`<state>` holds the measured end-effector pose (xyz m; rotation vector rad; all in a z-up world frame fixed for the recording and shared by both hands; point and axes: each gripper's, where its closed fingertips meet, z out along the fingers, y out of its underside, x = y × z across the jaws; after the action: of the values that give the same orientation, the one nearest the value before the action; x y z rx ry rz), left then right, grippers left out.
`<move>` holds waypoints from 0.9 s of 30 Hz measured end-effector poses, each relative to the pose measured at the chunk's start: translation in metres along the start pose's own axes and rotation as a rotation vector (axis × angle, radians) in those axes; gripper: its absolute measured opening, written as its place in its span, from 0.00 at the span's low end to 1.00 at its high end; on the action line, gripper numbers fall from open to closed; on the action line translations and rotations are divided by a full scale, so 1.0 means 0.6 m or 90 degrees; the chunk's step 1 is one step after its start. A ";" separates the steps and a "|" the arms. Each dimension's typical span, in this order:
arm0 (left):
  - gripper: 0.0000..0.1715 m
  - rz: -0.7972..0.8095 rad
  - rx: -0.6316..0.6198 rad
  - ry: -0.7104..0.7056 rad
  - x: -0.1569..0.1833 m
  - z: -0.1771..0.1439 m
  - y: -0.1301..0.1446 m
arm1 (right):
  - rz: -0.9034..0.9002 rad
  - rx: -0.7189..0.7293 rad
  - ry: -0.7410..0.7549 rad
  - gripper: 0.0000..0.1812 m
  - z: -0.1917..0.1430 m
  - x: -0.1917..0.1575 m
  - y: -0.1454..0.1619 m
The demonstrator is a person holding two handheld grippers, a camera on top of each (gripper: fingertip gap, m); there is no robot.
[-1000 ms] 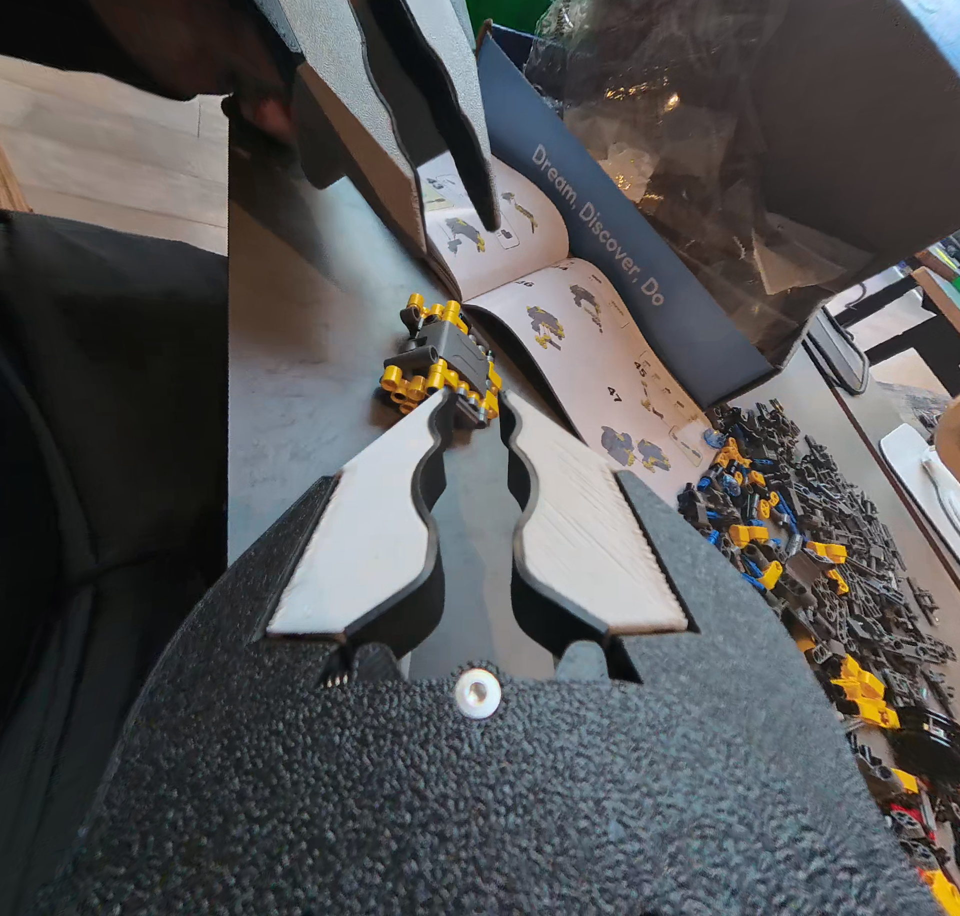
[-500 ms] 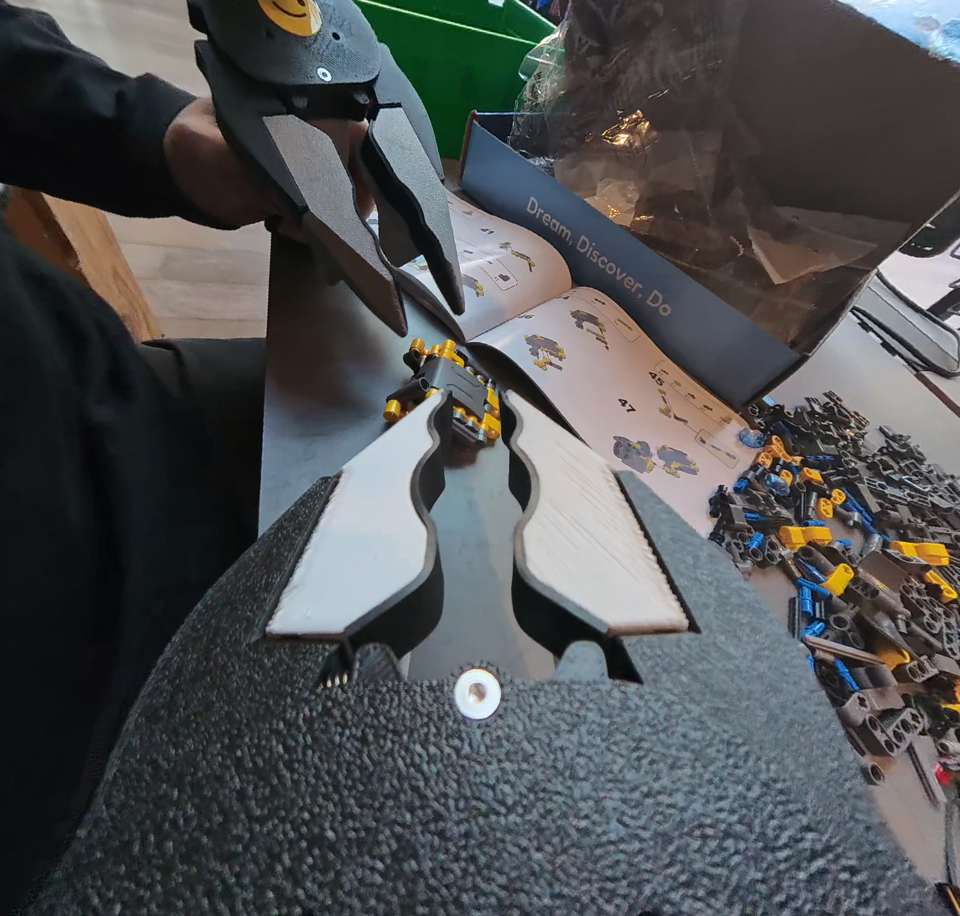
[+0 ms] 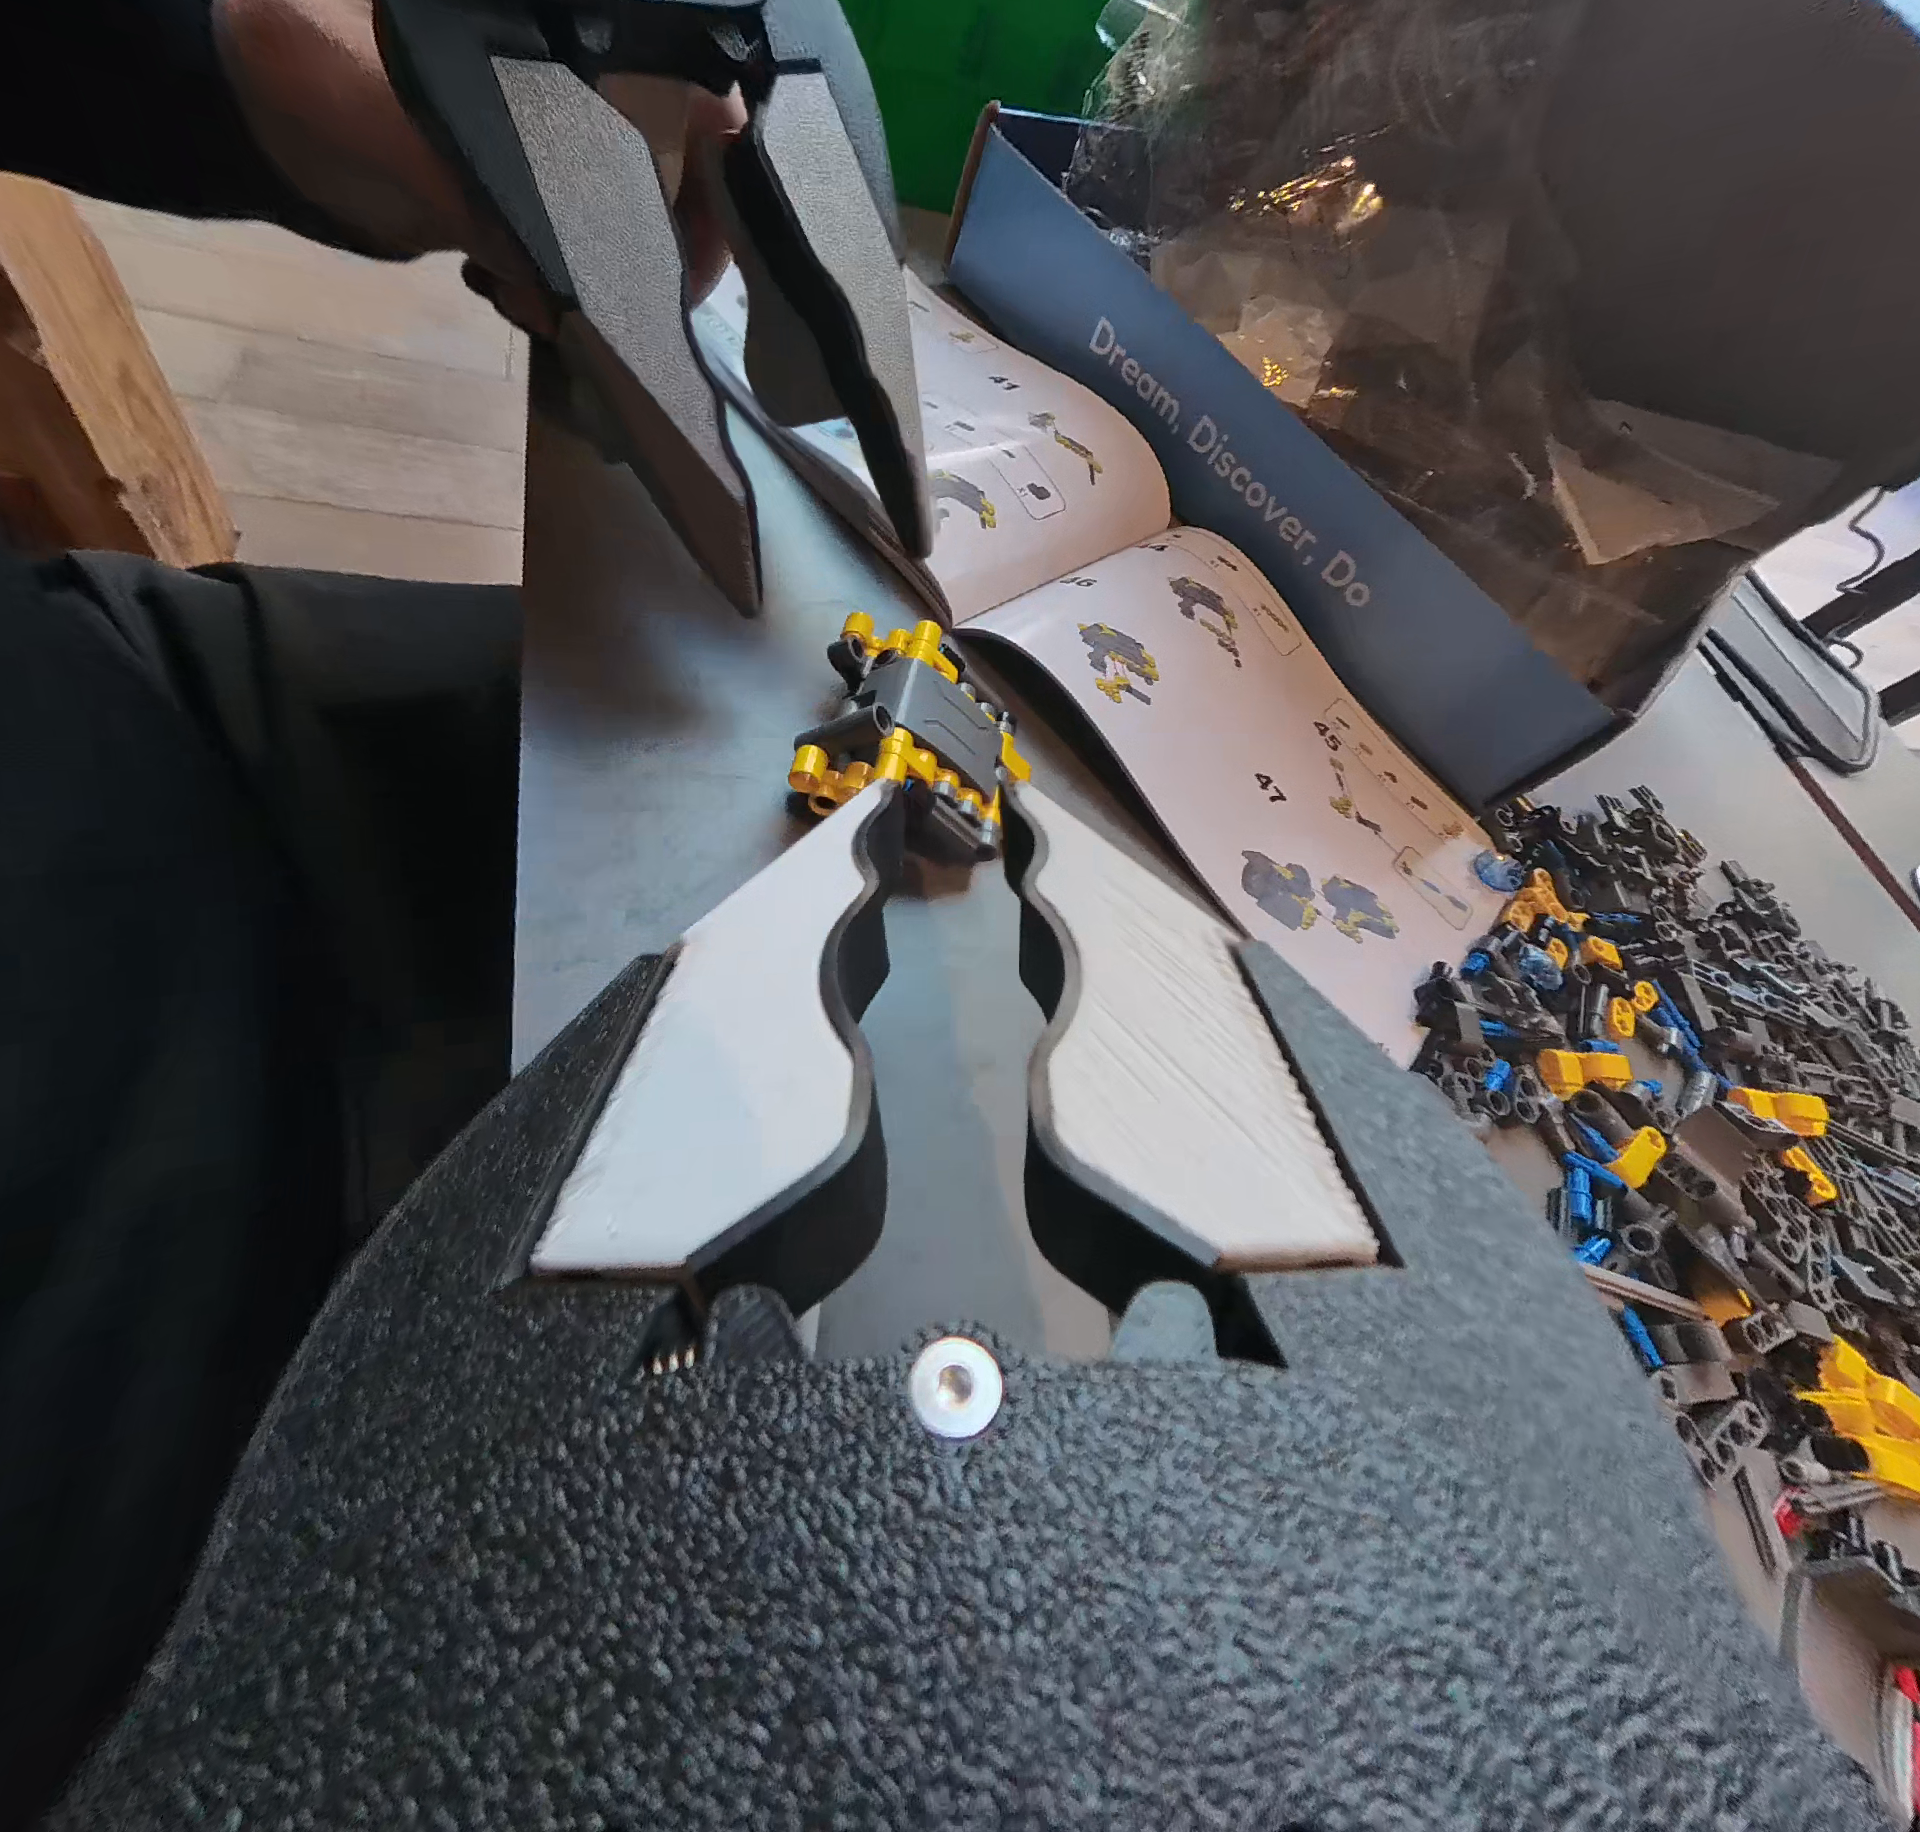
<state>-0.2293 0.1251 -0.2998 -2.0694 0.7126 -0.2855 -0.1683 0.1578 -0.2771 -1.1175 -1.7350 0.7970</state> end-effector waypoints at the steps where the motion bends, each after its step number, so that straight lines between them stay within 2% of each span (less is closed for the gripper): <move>1: 0.27 0.002 -0.015 0.004 0.002 0.004 0.005 | 0.001 -0.007 -0.008 0.10 0.002 -0.002 0.002; 4: 0.28 -0.004 -0.091 0.013 0.003 0.022 0.029 | 0.023 -0.042 -0.052 0.23 0.012 -0.011 0.014; 7: 0.27 -0.027 -0.100 0.050 0.008 0.032 0.026 | 0.052 -0.102 -0.107 0.39 0.029 -0.020 0.033; 9: 0.22 -0.033 -0.098 0.061 0.006 0.034 0.023 | 0.064 -0.133 -0.143 0.41 0.041 -0.030 0.041; 11: 0.12 -0.037 -0.097 0.072 0.008 0.037 0.021 | 0.060 -0.140 -0.156 0.39 0.053 -0.034 0.037; 12: 0.09 -0.039 -0.098 0.070 0.006 0.039 0.020 | 0.050 -0.140 -0.152 0.30 0.060 -0.033 0.035; 16: 0.09 -0.065 -0.085 0.045 -0.003 0.042 0.011 | 0.046 -0.135 -0.128 0.26 0.071 -0.018 0.031; 19: 0.14 -0.114 0.013 0.086 0.005 0.021 -0.022 | 0.184 -0.041 -0.175 0.17 0.048 0.002 -0.002; 21: 0.11 -0.130 0.060 0.113 0.010 0.006 -0.036 | 0.313 0.013 -0.226 0.17 0.028 0.018 -0.016; 23: 0.14 -0.132 0.072 0.098 0.004 0.003 -0.038 | 0.425 0.044 -0.271 0.16 0.013 0.032 -0.018; 27: 0.16 -0.107 0.059 0.096 0.012 0.015 -0.041 | 0.574 0.077 -0.290 0.16 0.002 0.058 -0.010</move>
<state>-0.2103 0.1378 -0.2853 -2.0374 0.6029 -0.5636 -0.1782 0.1873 -0.2608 -1.7493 -1.4460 1.7874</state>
